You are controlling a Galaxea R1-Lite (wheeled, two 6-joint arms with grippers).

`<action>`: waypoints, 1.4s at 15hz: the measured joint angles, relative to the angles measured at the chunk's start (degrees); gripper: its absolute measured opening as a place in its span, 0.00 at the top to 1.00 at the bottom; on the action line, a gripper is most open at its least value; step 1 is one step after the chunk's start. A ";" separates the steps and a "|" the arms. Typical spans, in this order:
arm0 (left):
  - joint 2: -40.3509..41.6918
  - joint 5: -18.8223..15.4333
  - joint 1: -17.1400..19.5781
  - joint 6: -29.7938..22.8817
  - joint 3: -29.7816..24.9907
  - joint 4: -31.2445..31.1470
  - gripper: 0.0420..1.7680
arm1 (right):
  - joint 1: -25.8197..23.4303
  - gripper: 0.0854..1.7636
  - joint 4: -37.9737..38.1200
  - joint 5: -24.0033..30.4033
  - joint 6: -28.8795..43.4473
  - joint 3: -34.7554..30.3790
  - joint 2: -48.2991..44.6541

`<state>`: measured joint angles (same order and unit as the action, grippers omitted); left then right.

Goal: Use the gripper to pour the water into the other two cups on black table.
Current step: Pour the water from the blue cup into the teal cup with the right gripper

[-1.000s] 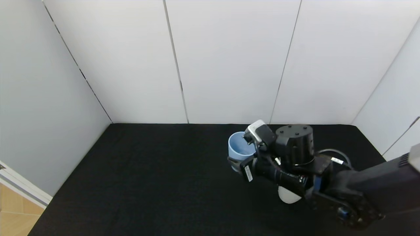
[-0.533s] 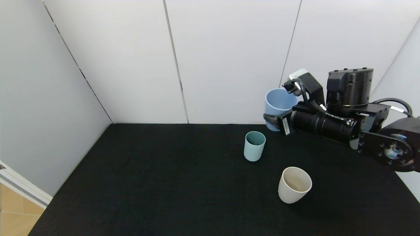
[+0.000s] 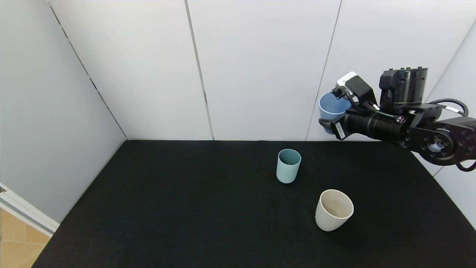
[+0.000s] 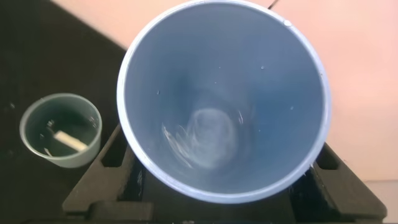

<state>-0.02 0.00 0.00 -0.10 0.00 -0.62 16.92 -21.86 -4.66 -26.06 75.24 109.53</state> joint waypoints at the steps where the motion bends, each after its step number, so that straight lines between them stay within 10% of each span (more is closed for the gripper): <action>1: 0.00 0.00 0.00 0.02 0.00 0.02 0.03 | -0.09 0.29 -0.30 -0.13 -2.01 0.22 0.98; 21: 0.00 0.00 -0.07 0.02 0.00 0.02 0.03 | 1.54 0.30 -1.10 -10.61 -33.66 6.07 10.59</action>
<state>-0.02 0.00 -0.07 -0.07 0.00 -0.60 18.46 -22.95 -15.26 -59.72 81.31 120.13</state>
